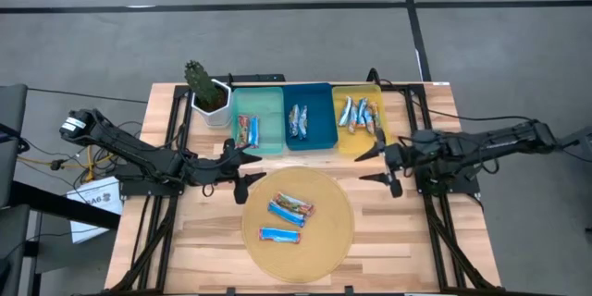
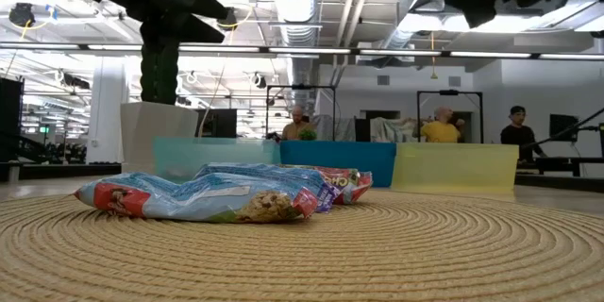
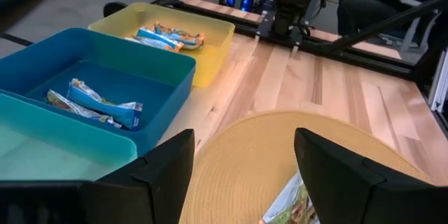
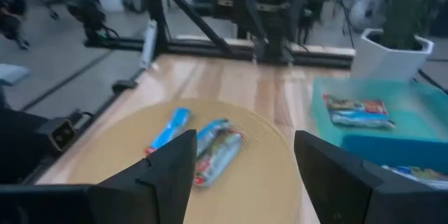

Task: Pick and place Granola Bars by type
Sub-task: Put the red granola bar into the green bin

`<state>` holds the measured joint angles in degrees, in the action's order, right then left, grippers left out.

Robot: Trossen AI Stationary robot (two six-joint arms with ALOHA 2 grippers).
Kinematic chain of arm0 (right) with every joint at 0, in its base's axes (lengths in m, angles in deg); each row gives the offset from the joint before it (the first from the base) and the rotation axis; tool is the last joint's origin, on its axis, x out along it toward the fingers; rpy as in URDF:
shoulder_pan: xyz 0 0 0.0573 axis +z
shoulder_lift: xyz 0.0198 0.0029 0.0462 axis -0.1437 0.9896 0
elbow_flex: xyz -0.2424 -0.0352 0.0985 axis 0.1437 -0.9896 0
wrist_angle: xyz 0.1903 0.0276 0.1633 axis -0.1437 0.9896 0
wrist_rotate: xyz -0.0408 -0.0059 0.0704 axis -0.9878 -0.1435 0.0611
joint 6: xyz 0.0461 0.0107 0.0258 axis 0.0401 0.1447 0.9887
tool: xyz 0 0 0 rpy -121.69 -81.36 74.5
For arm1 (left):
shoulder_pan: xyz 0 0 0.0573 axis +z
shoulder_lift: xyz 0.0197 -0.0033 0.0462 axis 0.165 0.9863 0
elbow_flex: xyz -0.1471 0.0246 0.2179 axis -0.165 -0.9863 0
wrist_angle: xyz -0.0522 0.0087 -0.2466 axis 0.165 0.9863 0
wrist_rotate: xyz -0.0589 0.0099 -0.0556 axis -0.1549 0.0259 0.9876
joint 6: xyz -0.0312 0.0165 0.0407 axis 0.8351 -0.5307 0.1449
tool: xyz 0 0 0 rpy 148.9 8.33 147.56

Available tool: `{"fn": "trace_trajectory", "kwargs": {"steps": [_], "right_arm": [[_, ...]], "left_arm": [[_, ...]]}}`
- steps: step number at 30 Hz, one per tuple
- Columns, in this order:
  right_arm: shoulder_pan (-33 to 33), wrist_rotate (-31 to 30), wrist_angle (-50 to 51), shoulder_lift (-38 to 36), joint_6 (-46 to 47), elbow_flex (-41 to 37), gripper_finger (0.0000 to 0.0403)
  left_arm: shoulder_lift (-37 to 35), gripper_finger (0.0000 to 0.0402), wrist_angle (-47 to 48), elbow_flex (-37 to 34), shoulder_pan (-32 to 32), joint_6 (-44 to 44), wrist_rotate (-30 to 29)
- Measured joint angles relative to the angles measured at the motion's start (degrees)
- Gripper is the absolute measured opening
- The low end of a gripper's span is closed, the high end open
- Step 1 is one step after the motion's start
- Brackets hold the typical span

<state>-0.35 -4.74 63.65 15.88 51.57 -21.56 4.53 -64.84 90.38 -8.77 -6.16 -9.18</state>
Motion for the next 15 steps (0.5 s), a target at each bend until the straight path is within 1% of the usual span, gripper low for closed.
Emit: {"fn": "trace_trajectory", "kwargs": {"steps": [3,9,15], "right_arm": [[1.6,0.0,-2.7,-3.3,1.1,-3.3,0.0234],[4.5,0.0,-11.5,-9.3,2.6,-10.6,0.0234],[7.1,0.0,-18.1,-13.7,2.6,-16.7,0.0234]], "left_arm": [[0.0,0.0238,-0.5,0.0,0.0,0.1,-0.1],[0.0,0.0238,-0.4,0.0,0.0,0.7,-0.4],[0.0,0.0238,-0.4,0.0,0.0,0.9,-0.5]]}}
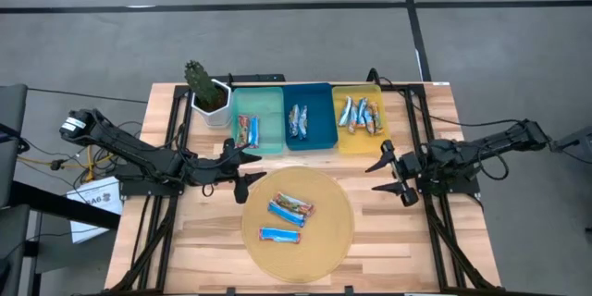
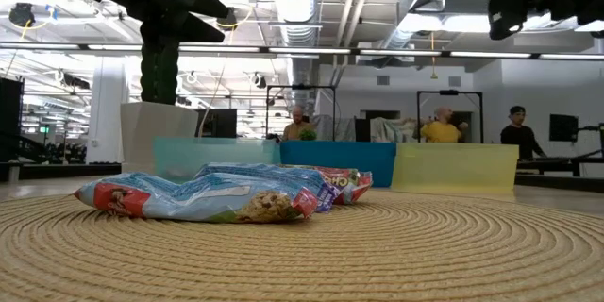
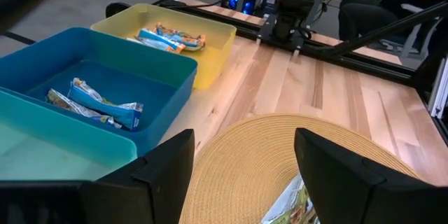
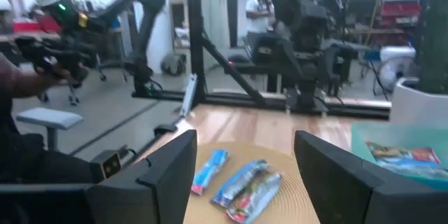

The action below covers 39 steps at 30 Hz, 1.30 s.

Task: Pick and place Granola Bars by type
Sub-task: Put the red granola bar into the green bin

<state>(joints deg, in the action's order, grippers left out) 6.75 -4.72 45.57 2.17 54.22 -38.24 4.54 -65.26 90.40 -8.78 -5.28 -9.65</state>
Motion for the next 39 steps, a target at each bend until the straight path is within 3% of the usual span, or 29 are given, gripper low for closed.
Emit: {"fn": "trace_trajectory", "kwargs": {"steps": [19,39], "right_arm": [[2.2,-0.1,-8.2,-7.4,-0.6,-9.8,0.0234],[-1.8,-5.0,2.6,-7.3,-1.6,-9.9,0.0234]], "left_arm": [[0.0,0.0238,0.2,0.0,0.0,1.1,-0.9],[0.0,0.0238,0.2,0.0,0.0,2.5,-1.6]]}}
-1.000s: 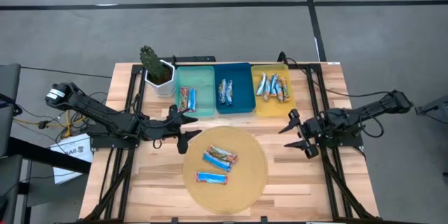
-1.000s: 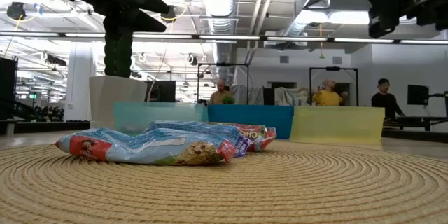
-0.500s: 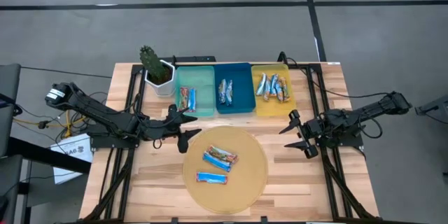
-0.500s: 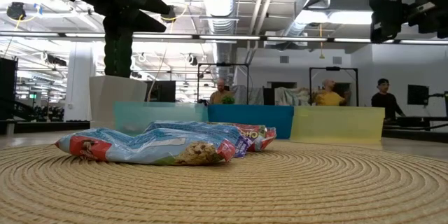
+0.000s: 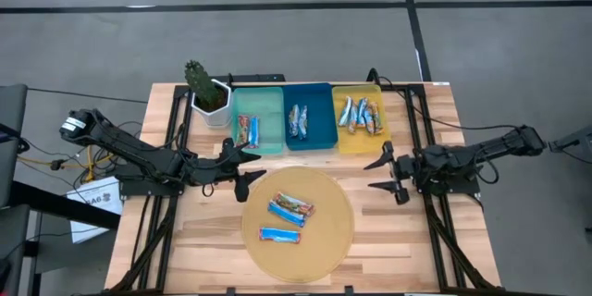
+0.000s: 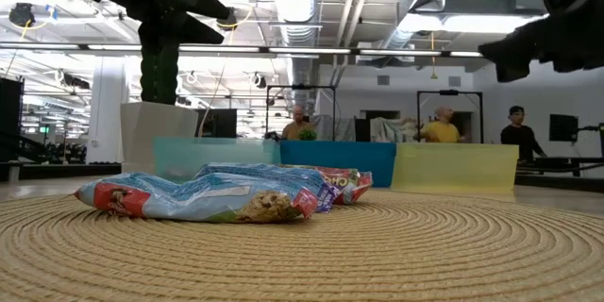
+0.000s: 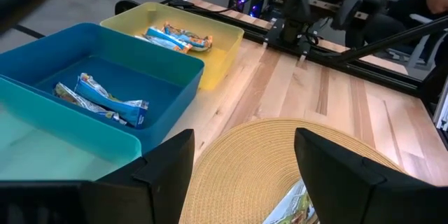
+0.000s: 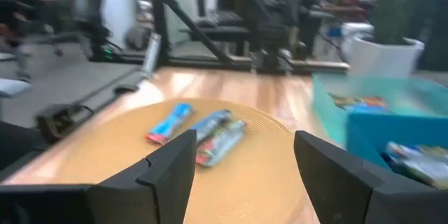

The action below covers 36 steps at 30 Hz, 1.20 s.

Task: Pick and place Granola Bars by type
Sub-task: Put the red granola bar into the green bin

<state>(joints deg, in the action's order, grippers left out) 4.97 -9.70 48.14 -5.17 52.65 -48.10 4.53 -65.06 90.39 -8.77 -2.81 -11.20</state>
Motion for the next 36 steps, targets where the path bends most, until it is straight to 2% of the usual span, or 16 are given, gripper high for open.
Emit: {"fn": "trace_trajectory", "kwargs": {"steps": [5,16,28,36], "right_arm": [[-0.3,-3.0,2.8,0.0,0.9,0.0,0.0234],[-0.3,-3.0,9.2,0.0,2.1,0.0,0.0234],[-0.3,-3.3,9.9,0.0,5.4,-0.1,0.0234],[-0.3,-3.1,9.9,0.0,10.6,-0.1,0.0234]], "left_arm": [[0.0,0.0238,0.0,0.0,0.0,0.1,0.0],[0.0,0.0238,0.3,0.0,0.0,0.0,0.4],[0.0,0.0238,0.0,0.0,0.0,-2.2,10.1],[0.0,0.0238,0.2,0.0,0.0,-8.7,14.6]]}}
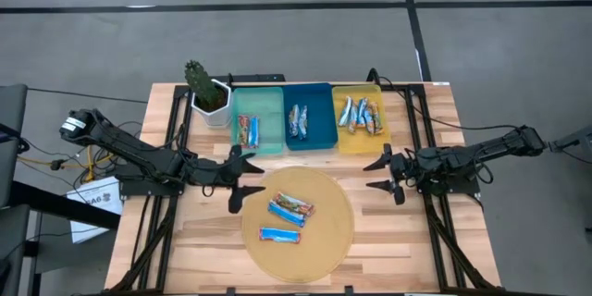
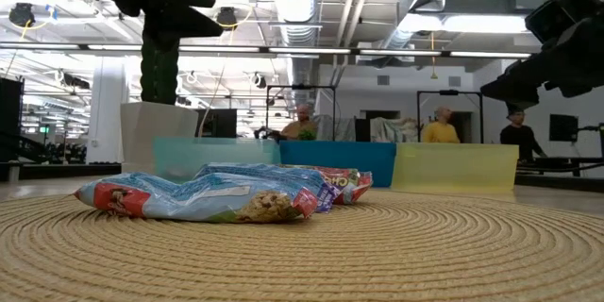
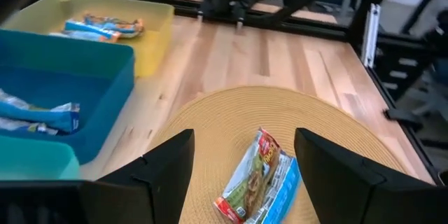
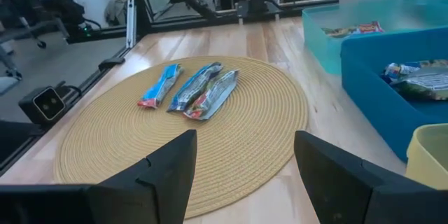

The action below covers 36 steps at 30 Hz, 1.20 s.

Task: Pick and place Granola Bars by type
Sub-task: Put the red granola bar into the green bin

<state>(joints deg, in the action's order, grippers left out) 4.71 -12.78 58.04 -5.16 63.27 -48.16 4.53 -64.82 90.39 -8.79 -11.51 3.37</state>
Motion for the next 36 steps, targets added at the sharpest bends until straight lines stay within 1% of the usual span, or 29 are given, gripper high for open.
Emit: {"fn": "trace_trajectory", "kwargs": {"steps": [7,11,15,19,26,30,36], "right_arm": [[0.0,0.0,0.0,0.0,0.0,0.0,0.0234],[0.0,0.0,0.0,0.0,0.0,0.0,0.0234],[0.0,0.1,0.0,0.0,0.0,0.0,0.0234],[0.0,0.1,0.1,0.1,0.0,0.0,0.0234],[0.0,0.2,0.1,0.1,0.0,0.0,0.0234],[0.0,0.2,0.1,0.1,0.0,0.0,0.0234],[0.0,0.2,0.2,0.1,0.0,0.0,0.0234]], "left_arm": [[0.0,0.0238,1.4,0.1,0.0,-5.9,2.6],[0.0,0.0238,11.8,2.9,0.0,-6.8,2.5],[2.3,0.0238,22.8,8.1,0.0,-6.8,2.3],[6.8,0.0238,28.0,13.9,0.0,-9.4,2.4],[15.6,0.0238,33.0,23.6,0.0,-14.1,2.9],[20.6,0.0238,34.3,28.1,0.0,-17.8,3.1],[28.8,0.0238,40.6,34.1,0.0,-21.5,2.2]]}}
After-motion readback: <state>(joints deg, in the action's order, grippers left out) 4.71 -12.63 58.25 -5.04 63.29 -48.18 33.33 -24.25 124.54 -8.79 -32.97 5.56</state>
